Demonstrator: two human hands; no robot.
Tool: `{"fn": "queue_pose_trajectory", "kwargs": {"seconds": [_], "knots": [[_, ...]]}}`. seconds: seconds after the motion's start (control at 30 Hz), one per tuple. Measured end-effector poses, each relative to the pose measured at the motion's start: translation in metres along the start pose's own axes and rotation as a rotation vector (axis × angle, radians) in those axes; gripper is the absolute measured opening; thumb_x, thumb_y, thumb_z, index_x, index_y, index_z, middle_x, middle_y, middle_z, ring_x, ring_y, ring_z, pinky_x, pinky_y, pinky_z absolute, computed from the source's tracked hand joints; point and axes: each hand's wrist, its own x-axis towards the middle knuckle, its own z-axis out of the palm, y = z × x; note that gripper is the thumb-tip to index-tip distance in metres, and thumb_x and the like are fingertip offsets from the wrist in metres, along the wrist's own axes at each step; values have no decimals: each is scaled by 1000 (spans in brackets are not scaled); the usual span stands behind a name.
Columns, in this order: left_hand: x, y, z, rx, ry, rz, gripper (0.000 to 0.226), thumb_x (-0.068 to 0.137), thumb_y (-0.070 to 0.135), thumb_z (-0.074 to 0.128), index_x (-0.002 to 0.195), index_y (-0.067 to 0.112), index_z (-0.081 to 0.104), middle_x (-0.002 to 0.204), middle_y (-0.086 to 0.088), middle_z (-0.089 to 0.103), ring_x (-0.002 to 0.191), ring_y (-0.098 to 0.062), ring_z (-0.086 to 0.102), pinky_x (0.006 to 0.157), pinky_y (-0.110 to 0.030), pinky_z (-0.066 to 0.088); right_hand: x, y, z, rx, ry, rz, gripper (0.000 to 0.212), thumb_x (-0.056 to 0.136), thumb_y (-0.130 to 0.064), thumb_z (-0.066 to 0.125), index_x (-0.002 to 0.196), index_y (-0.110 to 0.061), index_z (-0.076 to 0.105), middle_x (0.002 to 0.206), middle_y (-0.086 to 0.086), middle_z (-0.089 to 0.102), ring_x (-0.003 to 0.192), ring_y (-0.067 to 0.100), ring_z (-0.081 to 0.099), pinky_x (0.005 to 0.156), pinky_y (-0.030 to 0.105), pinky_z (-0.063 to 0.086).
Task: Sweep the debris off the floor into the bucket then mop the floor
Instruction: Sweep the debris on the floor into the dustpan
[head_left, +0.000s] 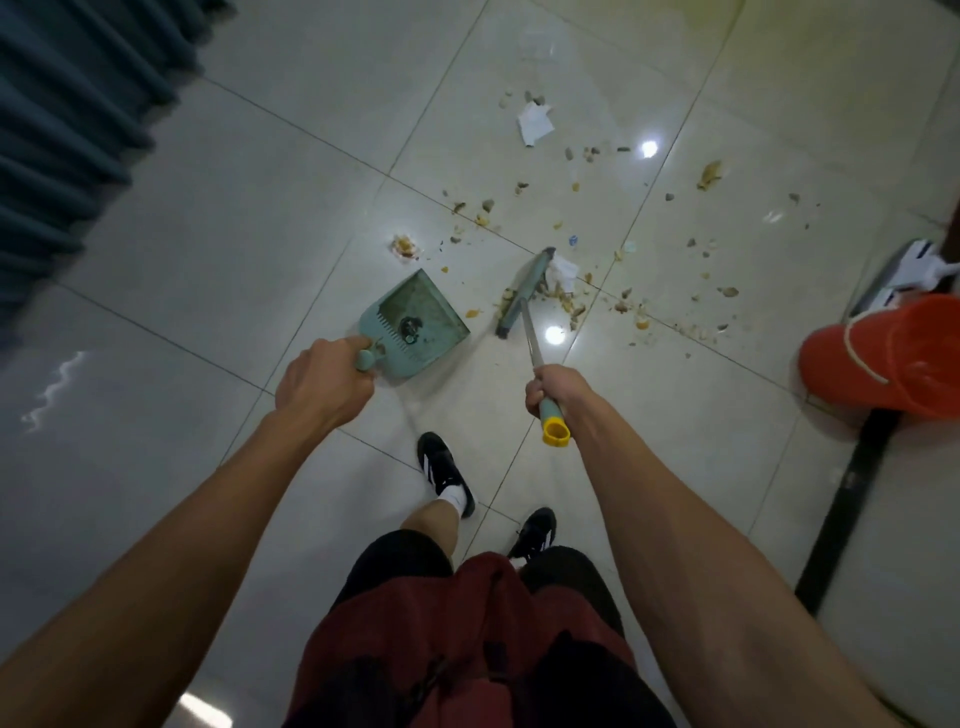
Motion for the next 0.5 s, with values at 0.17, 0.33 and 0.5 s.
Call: {"fn": "queue_pose_trajectory", "kwargs": {"seconds": [0.17, 0.33, 0.5], "knots": [[-10, 7, -1, -51, 43, -65, 38, 92, 24, 59, 128, 35, 65, 95, -6, 69, 78, -29, 64, 61, -32, 49, -7, -17, 0, -63, -43, -37, 8, 98, -3, 40, 94, -2, 47, 61, 6, 41, 33, 9, 37, 33, 17, 33], [-35, 28, 9, -95, 100, -151, 35, 91, 25, 60, 125, 35, 66, 94, -5, 69, 78, -29, 64, 63, -31, 48, -18, -31, -21, -232, -99, -96, 10, 99, -10, 54, 97, -1, 51, 58, 5, 42, 37, 10, 37, 35, 18, 34], [-81, 41, 26, -126, 170, -268, 28, 92, 26, 58, 116, 35, 67, 87, -3, 67, 74, -28, 63, 64, -33, 54, -27, -39, -53, -498, -188, -155, 9, 96, 1, 58, 91, -1, 50, 60, 6, 41, 35, 8, 38, 36, 17, 37]]}}
